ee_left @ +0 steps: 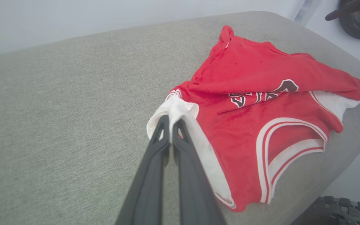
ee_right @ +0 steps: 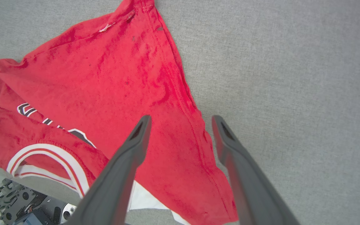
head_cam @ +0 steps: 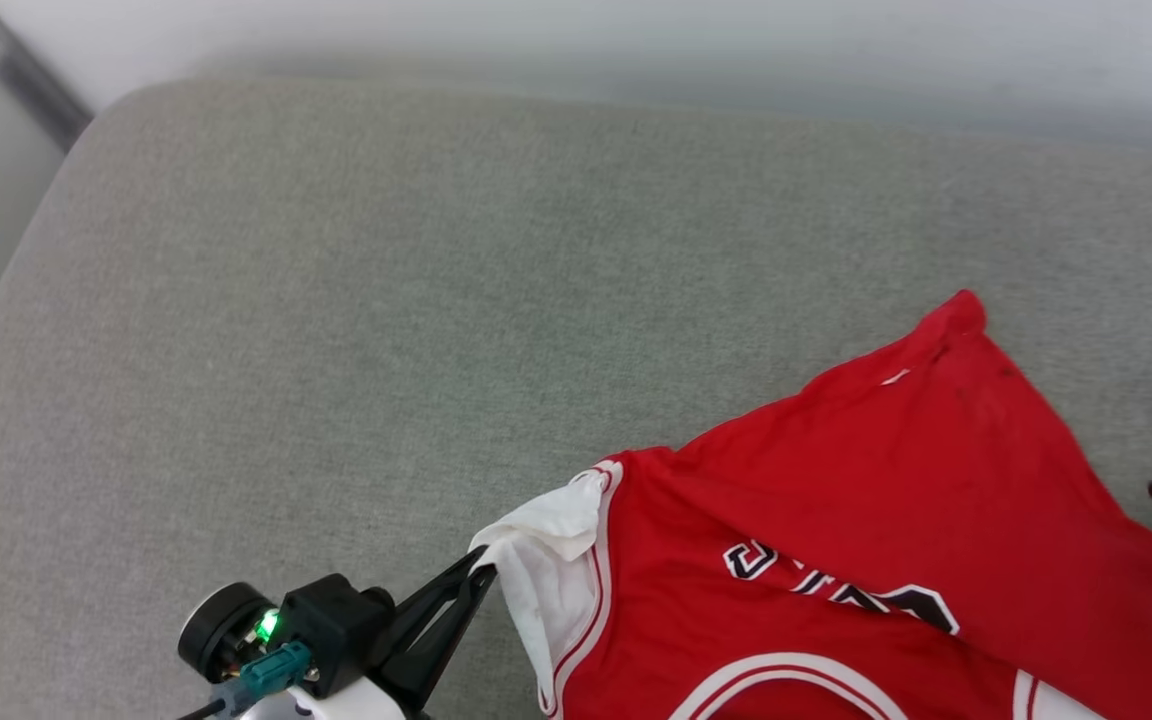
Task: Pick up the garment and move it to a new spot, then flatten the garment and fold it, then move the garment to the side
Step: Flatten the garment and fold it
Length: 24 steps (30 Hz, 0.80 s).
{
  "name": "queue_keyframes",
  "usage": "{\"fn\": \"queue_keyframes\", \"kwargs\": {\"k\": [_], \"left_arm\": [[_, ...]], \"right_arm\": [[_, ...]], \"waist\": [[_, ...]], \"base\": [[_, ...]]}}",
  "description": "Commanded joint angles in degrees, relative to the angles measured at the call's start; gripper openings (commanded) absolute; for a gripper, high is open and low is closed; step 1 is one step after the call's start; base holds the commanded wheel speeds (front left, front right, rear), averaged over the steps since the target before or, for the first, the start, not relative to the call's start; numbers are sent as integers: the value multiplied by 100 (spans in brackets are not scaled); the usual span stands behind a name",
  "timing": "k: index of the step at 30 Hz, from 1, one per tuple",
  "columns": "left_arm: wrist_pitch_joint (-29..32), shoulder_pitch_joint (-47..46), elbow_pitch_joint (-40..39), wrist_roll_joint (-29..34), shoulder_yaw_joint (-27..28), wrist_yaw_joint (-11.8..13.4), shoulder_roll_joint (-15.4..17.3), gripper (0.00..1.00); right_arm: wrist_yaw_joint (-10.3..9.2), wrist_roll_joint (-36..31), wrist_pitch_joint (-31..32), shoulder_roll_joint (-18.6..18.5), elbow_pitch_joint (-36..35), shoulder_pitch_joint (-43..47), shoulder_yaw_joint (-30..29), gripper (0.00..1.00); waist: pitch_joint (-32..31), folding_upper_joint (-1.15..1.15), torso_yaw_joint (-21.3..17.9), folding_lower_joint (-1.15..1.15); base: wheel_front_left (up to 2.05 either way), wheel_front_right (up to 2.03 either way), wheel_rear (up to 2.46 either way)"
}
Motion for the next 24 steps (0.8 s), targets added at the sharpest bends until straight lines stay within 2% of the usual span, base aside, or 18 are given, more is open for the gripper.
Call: {"fn": "queue_keyframes", "kwargs": {"k": [1, 9, 13, 19, 24], "left_arm": [[15, -82, -35, 30, -11, 0, -36, 0], [53, -428, -255, 203, -146, -103, -183, 0], [23, -578, -258, 240, -199, -165, -270, 0], [-26, -751, -174, 272, -293, -274, -398, 0], [-105, -824, 23, 294, -439, -383, -532, 0]], "right_arm": [[-2, -21, 33, -35, 1, -171, 55, 100], [-2, -448, 556, -153, 611, -1562, 731, 100], [-2, -721, 602, -220, 1110, -2018, 990, 100], [-2, -976, 553, -486, 1711, -2348, 1275, 100], [-4, -1141, 427, -775, 2198, -2261, 1593, 100]], "waist": [[221, 0, 185, 0], [885, 0, 704, 0], [1128, 0, 937, 0], [1387, 0, 1195, 0], [1514, 0, 1308, 0]], "base": [[0, 0, 0], [0, 0, 0], [0, 0, 0], [0, 0, 0], [0, 0, 0]]}}
